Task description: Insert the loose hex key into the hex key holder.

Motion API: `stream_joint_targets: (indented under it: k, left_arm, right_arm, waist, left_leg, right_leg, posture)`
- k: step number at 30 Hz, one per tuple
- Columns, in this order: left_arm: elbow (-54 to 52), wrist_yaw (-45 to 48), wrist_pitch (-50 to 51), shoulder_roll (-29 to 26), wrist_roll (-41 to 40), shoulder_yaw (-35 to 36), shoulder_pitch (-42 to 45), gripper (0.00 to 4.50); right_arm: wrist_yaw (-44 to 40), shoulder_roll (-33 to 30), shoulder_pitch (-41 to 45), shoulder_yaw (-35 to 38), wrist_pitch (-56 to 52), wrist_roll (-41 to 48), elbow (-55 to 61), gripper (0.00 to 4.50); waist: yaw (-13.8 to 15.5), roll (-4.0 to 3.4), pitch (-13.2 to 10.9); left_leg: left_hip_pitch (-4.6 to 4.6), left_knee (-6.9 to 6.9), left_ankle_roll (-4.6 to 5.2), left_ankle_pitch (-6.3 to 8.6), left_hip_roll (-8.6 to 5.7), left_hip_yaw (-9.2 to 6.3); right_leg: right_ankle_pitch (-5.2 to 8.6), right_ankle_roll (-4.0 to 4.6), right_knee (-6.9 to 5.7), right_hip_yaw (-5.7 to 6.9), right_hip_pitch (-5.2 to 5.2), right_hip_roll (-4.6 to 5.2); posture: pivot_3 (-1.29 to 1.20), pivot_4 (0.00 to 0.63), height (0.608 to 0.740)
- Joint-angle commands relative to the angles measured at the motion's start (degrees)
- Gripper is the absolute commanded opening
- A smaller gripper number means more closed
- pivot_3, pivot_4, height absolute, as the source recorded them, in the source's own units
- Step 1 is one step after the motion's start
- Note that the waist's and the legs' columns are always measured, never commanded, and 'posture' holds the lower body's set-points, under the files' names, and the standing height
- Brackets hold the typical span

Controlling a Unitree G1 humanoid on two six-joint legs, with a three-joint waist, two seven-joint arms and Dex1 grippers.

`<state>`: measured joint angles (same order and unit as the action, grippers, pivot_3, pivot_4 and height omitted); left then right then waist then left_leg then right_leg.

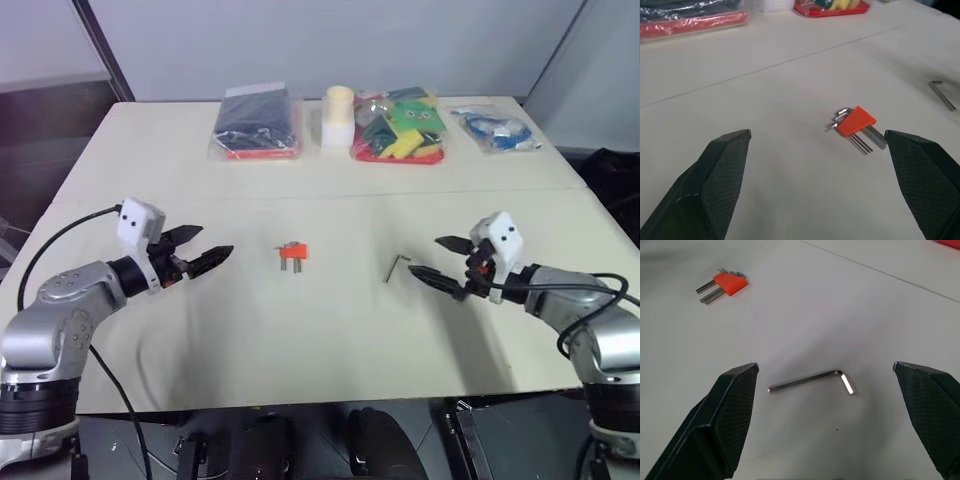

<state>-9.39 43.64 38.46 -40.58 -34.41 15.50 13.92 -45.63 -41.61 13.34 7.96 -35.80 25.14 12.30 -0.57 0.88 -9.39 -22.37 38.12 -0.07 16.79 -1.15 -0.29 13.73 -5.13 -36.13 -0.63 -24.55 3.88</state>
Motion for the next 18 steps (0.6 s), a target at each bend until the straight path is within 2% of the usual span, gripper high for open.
stream_joint_targets:
  k: [1,18]
  left_arm:
    - [-1.5,0.3,-0.4,-0.2,-1.0,1.2,0.4,4.47]
    - [0.5,-0.4,-2.5,0.1,0.8,0.6,1.4,4.47]
  right_arm:
    - [0.3,0.3,0.5,0.6,1.2,0.3,1.6,4.5]
    - [0.1,1.5,2.7,-2.0,3.6,-1.2,-0.7,4.5]
  waist:
    - [0.0,0.0,0.0]
    - [0.0,0.0,0.0]
  left_leg:
    - [0.0,0.0,0.0,0.0,0.0,0.0]
    - [0.0,0.0,0.0,0.0,0.0,0.0]
  right_leg:
    - [0.0,0.0,0.0,0.0,0.0,0.0]
    - [0.0,0.0,0.0,0.0,0.0,0.01]
  posture:
    - [0.0,0.15,0.74]
    - [0.0,0.15,0.74]
